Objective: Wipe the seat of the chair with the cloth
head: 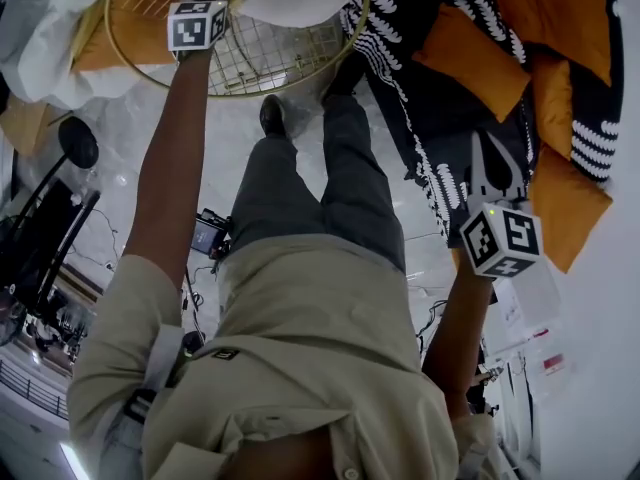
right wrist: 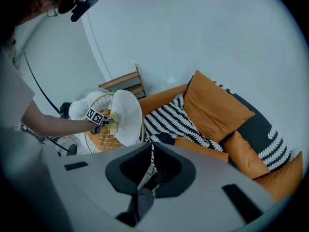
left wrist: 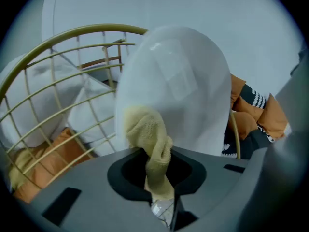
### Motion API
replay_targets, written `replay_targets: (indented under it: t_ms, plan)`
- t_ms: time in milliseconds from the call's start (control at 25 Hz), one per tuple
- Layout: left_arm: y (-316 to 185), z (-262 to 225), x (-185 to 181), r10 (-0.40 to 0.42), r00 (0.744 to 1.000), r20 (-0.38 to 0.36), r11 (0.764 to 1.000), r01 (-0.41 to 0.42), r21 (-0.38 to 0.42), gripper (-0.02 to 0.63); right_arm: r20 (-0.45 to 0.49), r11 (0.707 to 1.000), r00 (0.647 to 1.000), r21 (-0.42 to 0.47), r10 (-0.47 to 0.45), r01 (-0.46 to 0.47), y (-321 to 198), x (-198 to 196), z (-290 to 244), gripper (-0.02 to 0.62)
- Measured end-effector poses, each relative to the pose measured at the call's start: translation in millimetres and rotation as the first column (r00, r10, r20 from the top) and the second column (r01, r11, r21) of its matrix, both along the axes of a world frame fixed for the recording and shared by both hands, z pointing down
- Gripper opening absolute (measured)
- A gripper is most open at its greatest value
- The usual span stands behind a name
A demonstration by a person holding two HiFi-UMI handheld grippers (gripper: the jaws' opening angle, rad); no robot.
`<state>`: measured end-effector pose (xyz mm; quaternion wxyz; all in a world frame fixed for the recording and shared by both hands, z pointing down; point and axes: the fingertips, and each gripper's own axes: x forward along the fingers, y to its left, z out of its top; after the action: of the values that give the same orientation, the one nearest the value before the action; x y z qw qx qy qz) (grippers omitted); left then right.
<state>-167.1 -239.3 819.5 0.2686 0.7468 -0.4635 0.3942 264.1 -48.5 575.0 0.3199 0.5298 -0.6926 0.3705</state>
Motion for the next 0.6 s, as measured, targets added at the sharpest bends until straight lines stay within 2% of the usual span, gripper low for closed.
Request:
replay_targets:
  t_ms: [200,400,520,600]
  plan:
    - [27.8,18.5,115.4,0.125,0.985,-0.121,0.990,-0.131,-0.048,0.075,-0.005,1.000,1.000,-0.019,0.020,-0.020,10.8,8.4,5.8,0.028]
    - [69.5,27.8,225.6,0.260,0.936,-0.238,0.954,-0.287,-0.085,0.075,-0.003,0.999,1.000,-0.031,0.029,-0.029,12.9,10.4,11.6,0.028]
    - [84.3,28.1,258.4,0.307,0.909,-0.282,0.935,-0.343,-0.088,0.075,-0.004,0.999,1.000,-0.034,0.028,-0.029,14.5,10.4,14.5,0.028]
    - [85.6,29.1,257.2,0.315,0.907,-0.280,0.932,-0.351,-0.087,0.075,-0.004,0.999,1.000,-0.037,0.028,-0.028,15.2,9.4,16.1,0.028]
